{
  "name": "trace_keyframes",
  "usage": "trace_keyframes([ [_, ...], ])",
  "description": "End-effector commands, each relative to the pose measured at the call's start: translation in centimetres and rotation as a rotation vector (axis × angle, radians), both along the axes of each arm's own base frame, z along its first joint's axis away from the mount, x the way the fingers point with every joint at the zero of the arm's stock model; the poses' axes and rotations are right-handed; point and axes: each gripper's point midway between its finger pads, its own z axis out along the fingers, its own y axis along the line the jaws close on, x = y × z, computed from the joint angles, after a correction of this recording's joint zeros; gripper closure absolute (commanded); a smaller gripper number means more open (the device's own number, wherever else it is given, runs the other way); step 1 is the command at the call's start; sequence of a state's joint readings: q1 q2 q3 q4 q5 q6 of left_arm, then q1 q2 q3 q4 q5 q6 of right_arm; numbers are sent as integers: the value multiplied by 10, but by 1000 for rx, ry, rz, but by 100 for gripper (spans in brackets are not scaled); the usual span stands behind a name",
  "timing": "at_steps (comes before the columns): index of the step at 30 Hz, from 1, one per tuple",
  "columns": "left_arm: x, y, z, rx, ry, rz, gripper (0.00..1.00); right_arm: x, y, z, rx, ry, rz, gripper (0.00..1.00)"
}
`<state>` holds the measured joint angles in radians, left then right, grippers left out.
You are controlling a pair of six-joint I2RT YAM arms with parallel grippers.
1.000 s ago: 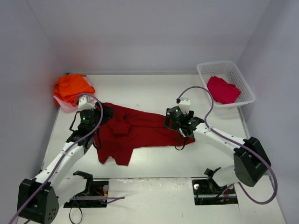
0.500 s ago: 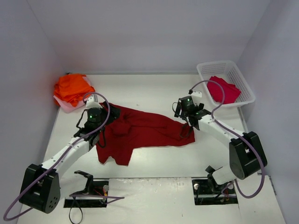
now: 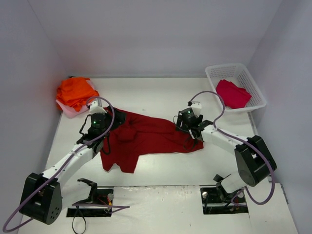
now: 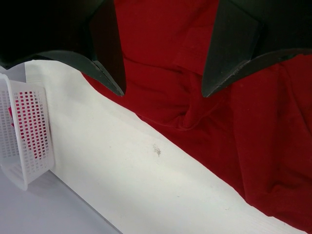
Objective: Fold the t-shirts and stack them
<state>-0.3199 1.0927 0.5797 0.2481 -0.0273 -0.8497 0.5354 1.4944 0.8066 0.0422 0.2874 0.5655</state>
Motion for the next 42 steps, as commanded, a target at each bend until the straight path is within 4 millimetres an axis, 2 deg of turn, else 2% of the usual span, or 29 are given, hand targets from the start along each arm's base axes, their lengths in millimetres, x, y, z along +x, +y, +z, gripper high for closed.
trace_keyframes([
  [1,8,-7,35,-50,-95,1,42,3,12,17,52,-62,-9,34],
  [3,7,-7,34,-47,-94,0,42,-4,19,17,47,-62,7,37],
  [5,7,-8,34,-47,-94,0,42,-6,21,16,43,-64,4,44],
  [9,6,-8,33,-45,-89,-2,42,-8,19,12,36,-53,-7,69],
  [10,6,-7,32,-43,-86,0,42,-9,20,13,39,-52,-5,81],
  [12,4,-7,32,-44,-87,0,42,-10,22,18,47,-60,-3,94],
  [15,3,-7,34,-49,-89,0,42,-16,25,27,58,-68,-6,100],
  [23,-10,-11,50,-75,-115,-11,42,-58,27,48,56,-73,-3,100],
  [26,-18,-11,59,-86,-128,-11,42,-81,32,43,40,-57,19,100],
  [31,-33,-5,70,-86,-142,-3,42,-115,33,16,21,4,-4,100],
  [34,-39,-2,72,-87,-147,3,42,-131,43,5,30,26,4,98],
  [36,-43,0,75,-86,-153,7,42,-140,49,-3,23,39,10,79],
  [38,-45,2,77,-77,-154,9,42,-144,53,-10,1,52,15,53],
  [40,-46,4,77,-69,-153,15,42,-147,57,-13,-11,57,23,45],
  [41,-46,5,78,-63,-154,15,42,-145,61,-10,-16,49,24,37],
  [42,-46,5,77,-59,-152,14,42,-144,60,-9,-24,46,22,36],
])
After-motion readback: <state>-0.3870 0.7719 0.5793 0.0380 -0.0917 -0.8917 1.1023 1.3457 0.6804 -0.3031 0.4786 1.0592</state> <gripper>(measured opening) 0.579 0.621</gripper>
